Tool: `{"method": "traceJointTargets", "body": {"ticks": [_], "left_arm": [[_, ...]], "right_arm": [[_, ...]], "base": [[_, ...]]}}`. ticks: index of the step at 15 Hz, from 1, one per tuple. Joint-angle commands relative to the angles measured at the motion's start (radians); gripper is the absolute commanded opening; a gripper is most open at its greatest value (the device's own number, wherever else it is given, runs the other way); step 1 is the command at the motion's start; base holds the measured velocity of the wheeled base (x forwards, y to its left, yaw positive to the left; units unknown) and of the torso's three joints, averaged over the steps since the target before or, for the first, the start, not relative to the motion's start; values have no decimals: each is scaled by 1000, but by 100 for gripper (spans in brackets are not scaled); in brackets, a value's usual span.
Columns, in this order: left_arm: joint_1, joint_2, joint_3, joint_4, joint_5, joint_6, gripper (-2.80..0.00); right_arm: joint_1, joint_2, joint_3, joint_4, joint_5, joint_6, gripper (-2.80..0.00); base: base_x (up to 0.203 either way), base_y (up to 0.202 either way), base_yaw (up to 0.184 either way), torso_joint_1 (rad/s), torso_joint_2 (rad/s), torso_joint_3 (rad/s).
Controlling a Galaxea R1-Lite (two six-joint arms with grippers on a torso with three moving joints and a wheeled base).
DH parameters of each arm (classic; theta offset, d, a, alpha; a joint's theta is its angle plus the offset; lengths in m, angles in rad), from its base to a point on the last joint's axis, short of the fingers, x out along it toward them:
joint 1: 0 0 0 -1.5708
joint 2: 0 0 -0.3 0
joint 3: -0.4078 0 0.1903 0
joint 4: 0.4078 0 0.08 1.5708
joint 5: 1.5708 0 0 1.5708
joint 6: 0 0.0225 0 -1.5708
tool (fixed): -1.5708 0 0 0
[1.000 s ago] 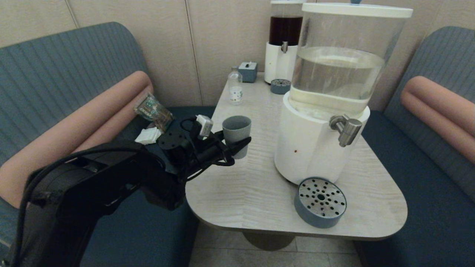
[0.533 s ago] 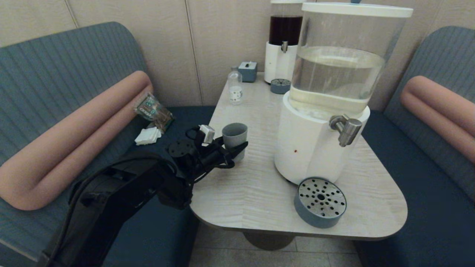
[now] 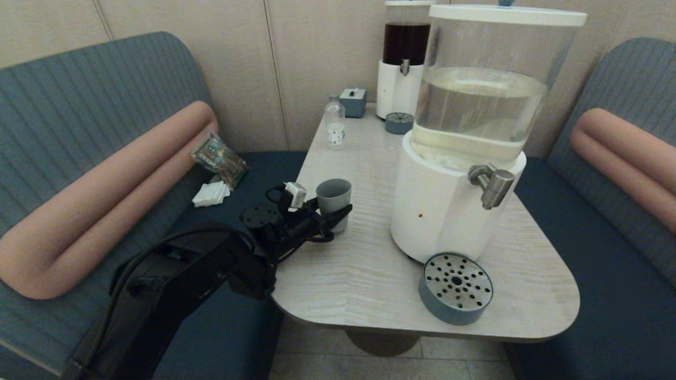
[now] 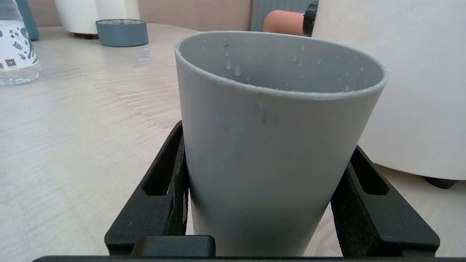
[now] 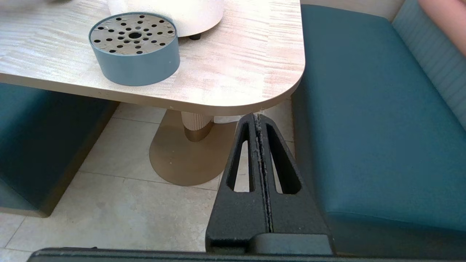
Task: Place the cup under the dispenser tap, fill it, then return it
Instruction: Place the cup next to the water dispenser
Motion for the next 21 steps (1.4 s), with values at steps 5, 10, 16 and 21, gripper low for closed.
{"method": "traceJointTargets", "body": {"ticks": [5, 10, 16, 21], "left_arm": [[2, 16, -5, -8, -3, -1, 0], [5, 8, -15, -8, -3, -1, 0], [6, -44, 85, -8, -3, 9, 0], [7, -204, 371, -8, -8, 34, 0]], "right_arm": [[0, 2, 0, 0, 0, -1, -280], [0, 2, 0, 0, 0, -1, -280], [0, 2, 0, 0, 0, -1, -280], [0, 2, 0, 0, 0, -1, -280]], "base": [[0, 0, 0, 0, 0, 0], [0, 0, 0, 0, 0, 0], [0, 0, 0, 0, 0, 0], [0, 0, 0, 0, 0, 0]]}}
